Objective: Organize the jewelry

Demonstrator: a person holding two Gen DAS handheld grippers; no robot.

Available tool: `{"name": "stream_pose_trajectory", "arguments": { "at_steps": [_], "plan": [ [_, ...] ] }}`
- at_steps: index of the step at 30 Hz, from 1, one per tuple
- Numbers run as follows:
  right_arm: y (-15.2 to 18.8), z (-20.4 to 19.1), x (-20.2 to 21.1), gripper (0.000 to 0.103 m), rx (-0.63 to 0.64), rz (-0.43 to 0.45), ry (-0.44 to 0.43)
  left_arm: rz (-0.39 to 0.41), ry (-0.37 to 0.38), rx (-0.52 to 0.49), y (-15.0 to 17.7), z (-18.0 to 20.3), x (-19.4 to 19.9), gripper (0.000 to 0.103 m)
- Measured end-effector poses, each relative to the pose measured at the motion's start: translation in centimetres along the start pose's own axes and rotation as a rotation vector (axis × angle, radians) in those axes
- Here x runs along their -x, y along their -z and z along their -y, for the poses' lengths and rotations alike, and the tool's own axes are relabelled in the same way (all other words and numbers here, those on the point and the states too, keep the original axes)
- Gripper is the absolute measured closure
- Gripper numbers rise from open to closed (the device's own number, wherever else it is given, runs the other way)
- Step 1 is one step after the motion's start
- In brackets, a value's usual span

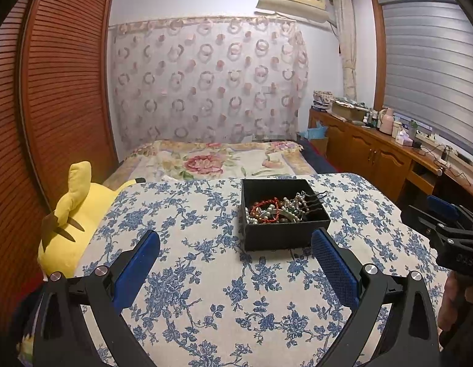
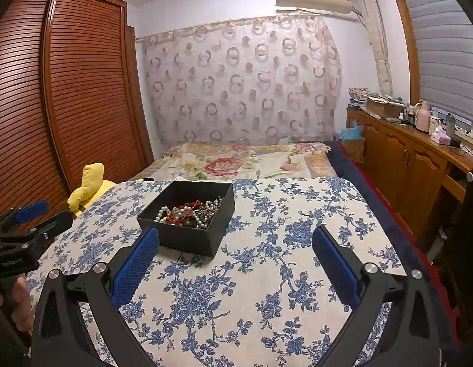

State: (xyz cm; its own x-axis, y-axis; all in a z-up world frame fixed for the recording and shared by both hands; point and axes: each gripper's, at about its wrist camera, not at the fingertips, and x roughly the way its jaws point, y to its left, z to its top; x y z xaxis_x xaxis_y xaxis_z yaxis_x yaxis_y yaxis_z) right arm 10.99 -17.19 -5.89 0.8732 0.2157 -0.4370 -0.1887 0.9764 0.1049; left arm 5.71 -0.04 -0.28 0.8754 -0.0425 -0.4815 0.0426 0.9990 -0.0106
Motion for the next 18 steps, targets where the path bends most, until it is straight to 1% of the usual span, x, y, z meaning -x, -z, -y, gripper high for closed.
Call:
{"name": "stream_pose_trajectory", "arguments": {
  "at_steps": [18],
  "plan": [
    [-0.06, 0.04, -0.05, 0.002, -0.001, 0.003, -0.001, 0.002, -0.003, -0.001, -0.05, -0.06, 0.16, 0.007]
  ]
}}
